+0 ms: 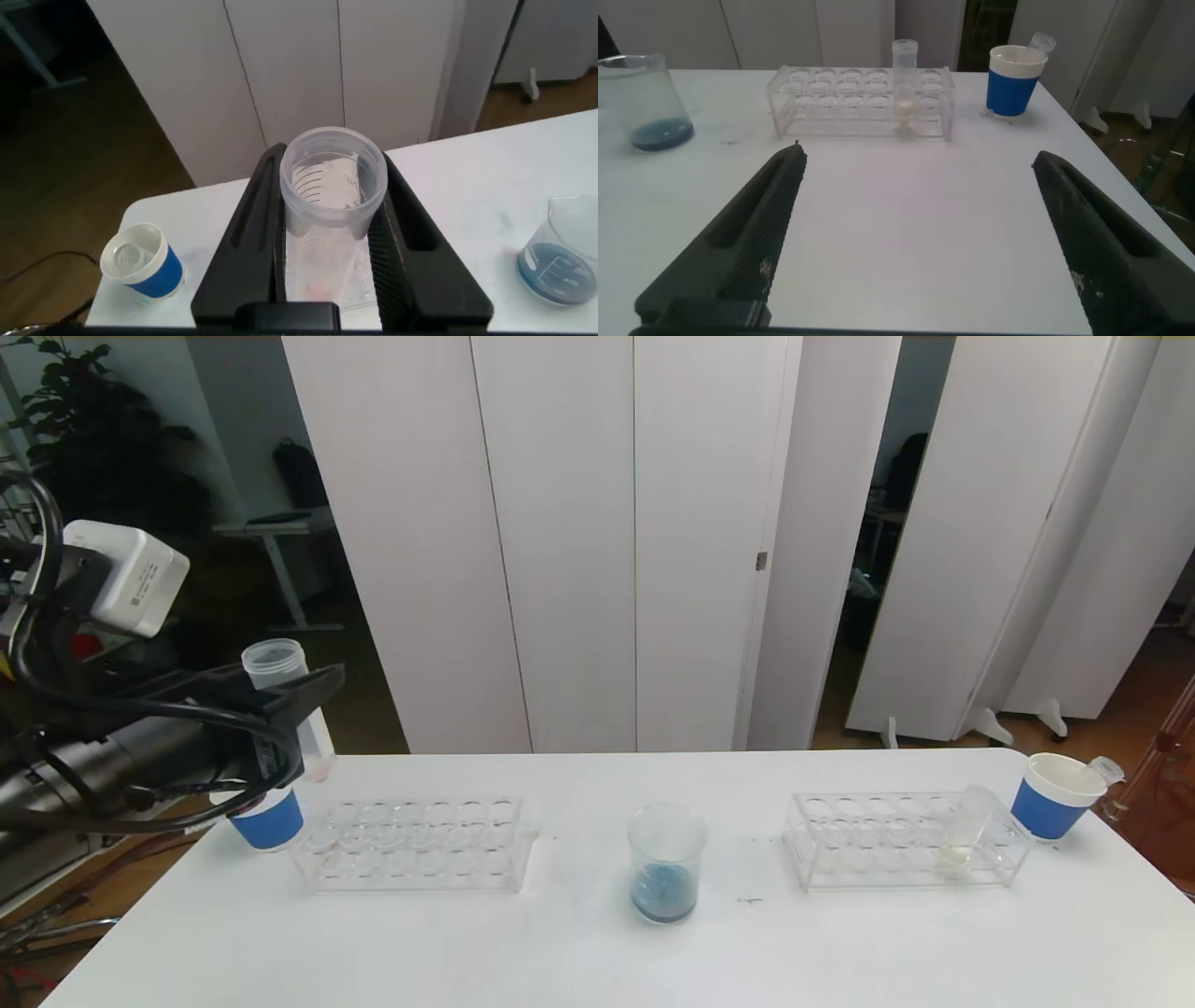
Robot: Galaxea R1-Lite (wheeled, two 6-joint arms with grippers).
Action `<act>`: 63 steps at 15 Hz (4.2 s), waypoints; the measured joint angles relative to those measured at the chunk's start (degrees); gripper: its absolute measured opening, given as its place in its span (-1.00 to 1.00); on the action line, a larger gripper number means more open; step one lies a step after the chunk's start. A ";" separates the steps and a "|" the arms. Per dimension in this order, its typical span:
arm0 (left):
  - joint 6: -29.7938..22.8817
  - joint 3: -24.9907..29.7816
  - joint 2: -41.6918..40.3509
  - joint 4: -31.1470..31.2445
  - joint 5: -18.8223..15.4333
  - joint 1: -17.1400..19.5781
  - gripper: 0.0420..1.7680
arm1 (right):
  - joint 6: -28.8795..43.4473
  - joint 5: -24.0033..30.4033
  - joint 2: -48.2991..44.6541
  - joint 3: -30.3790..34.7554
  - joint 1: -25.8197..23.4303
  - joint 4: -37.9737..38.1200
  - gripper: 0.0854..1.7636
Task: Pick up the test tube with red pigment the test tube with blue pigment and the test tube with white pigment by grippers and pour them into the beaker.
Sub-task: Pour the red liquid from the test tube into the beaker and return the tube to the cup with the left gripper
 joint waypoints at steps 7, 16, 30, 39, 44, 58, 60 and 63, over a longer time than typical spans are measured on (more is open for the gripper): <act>-8.48 -0.41 1.55 -0.28 0.28 7.59 -0.38 | -0.02 0.00 0.00 0.00 0.00 0.02 0.97; -8.18 -5.41 16.79 -18.80 4.96 14.77 -0.38 | 0.00 0.00 0.00 0.00 0.00 0.02 0.97; 0.46 -2.32 43.23 -50.53 7.95 24.73 -0.38 | 0.00 0.00 0.00 0.00 0.00 0.02 0.97; 1.18 0.82 50.14 -56.69 7.28 26.39 -0.38 | 0.00 0.00 0.00 0.00 0.00 0.02 0.97; 0.82 1.18 51.85 -56.98 7.28 27.21 -0.38 | 0.00 0.00 0.00 0.00 0.00 0.02 0.97; 1.18 2.12 52.89 -58.47 5.63 28.48 0.98 | 0.00 0.00 0.00 0.00 0.00 0.02 0.97; 1.27 2.12 52.70 -58.39 5.55 28.51 0.98 | -0.02 -0.02 0.00 0.00 0.00 0.02 0.97; 1.45 2.36 51.38 -58.28 4.85 28.56 0.98 | 0.00 0.00 0.00 0.00 0.00 0.02 0.97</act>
